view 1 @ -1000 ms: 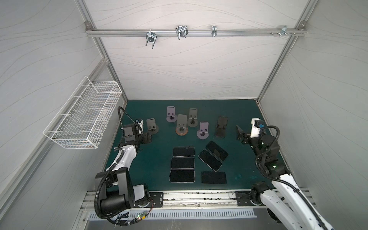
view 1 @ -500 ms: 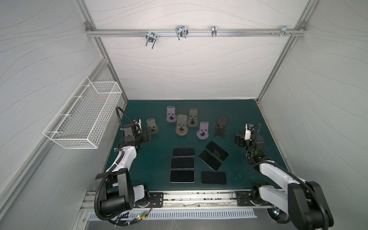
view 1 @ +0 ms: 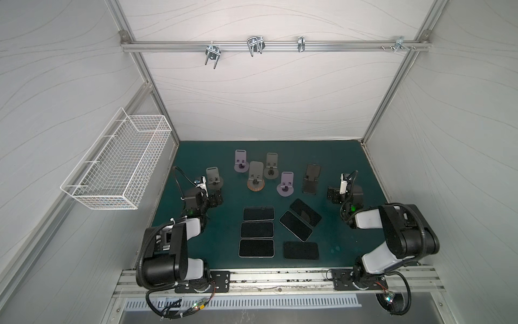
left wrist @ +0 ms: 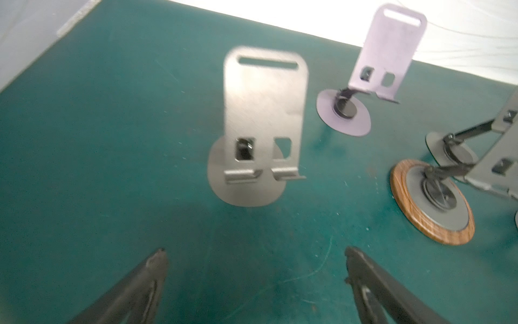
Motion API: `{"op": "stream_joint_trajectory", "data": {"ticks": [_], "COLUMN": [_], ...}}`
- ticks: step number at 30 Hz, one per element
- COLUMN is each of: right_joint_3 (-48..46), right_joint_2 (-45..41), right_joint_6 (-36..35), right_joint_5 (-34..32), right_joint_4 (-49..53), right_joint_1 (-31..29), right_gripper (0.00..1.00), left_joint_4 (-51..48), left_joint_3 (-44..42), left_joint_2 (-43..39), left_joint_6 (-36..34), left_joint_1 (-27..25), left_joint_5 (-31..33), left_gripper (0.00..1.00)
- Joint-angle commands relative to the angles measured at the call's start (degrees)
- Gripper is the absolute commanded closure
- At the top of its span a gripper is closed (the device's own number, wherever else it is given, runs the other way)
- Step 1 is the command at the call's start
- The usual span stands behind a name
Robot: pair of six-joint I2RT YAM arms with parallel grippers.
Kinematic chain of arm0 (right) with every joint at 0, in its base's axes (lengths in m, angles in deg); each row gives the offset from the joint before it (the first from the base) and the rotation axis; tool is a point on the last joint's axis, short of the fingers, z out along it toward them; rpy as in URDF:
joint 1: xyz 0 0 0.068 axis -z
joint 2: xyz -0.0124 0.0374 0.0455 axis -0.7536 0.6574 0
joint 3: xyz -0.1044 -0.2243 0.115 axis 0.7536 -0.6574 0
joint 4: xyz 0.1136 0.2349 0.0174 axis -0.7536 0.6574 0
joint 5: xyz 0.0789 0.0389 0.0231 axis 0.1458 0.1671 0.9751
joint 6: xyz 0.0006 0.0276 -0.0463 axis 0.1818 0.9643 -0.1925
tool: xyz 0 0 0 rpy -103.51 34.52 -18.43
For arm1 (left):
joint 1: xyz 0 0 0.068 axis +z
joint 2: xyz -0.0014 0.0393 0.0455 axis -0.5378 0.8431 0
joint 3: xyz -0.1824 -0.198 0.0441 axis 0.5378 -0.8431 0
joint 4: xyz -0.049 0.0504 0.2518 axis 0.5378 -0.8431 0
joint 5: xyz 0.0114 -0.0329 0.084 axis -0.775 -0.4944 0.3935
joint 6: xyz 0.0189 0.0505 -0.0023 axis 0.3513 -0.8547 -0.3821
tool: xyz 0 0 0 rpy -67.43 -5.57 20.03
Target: Remove the phone from the phone stand
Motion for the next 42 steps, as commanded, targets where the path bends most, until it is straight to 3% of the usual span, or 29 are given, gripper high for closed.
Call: {"op": "stream_joint_trajectory", "data": {"ticks": [1,2,4,6,11,42], "right_joint_3": [2.3,1.9,2.2,2.5,3.2,3.1], "right_joint_2": [-0.6,0.0,0.0,0.1,0.0,0.1], "right_joint_6": [0.0,-0.4,-0.2,-0.2,0.3,0.3], "right_joint_5": [1.3,1.3,1.2,1.6,2.9,3.8], "right_joint_4": [0.9,-1.2,-0.1,0.1,1.7,1.5], "right_joint_1": [-0.2,-0.2,-0.2,-0.1,0.5,0.8], "right_gripper": [0.01,0.01,0.01,0.01,0.01,0.01], "left_joint_4": [22.5,23.1,13.3,18.1,14.9,13.0], "left_joint_3": [-1.2,-1.0,1.5,1.0,2.6,3.4], "left_joint_2": [7.3,7.3,5.0,7.2,7.3,6.9], "left_joint_6": [-1.1,-1.4,-2.2,-2.7,-3.7,-4.7], "left_joint_1": [-1.9,-2.3,-3.3,-4.4,-6.7,-7.8], "left_joint_5": [4.1,4.4,5.8,8.2,13.4,14.2], "left_gripper": [0.0,0.0,0.0,0.0,0.0,0.0]}}
